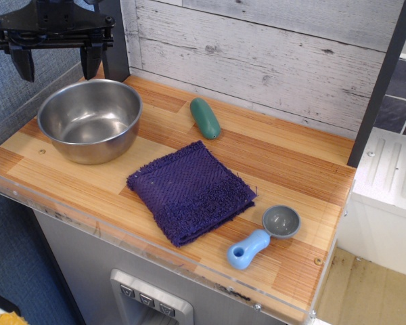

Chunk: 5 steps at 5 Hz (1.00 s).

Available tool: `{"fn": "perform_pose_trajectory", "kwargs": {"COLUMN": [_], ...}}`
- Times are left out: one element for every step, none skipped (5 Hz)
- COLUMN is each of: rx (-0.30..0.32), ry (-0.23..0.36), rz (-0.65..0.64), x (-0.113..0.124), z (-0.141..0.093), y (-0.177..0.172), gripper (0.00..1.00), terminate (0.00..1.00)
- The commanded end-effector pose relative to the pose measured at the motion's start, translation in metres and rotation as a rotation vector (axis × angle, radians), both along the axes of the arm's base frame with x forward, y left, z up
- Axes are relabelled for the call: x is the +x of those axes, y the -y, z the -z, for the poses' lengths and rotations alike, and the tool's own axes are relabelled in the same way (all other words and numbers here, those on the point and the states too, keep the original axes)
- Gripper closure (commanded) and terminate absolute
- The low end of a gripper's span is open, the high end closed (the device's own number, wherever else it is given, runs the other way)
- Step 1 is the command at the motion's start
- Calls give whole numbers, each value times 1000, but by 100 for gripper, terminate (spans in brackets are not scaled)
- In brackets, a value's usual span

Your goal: Move the purple cloth and place it on the right of the cucumber

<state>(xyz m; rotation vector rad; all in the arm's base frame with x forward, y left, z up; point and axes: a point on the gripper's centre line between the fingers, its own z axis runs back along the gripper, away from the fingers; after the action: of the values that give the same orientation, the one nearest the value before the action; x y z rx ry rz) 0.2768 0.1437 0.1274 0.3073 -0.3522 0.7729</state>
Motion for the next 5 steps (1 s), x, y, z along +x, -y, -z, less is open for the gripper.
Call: {"fn": "perform_pose_trajectory", "kwargs": {"rx": [0, -8, -14, -16, 6], "ry": [0, 10, 7, 17, 5], "rz": [0, 37, 116, 228, 348], "x": [0, -11, -19, -27, -36], "z": [0, -1, 3, 6, 15], "y": [0, 13, 29, 51, 70], "gripper": [0, 0, 0, 0, 0], "terminate": [0, 0, 0, 0, 0]}}
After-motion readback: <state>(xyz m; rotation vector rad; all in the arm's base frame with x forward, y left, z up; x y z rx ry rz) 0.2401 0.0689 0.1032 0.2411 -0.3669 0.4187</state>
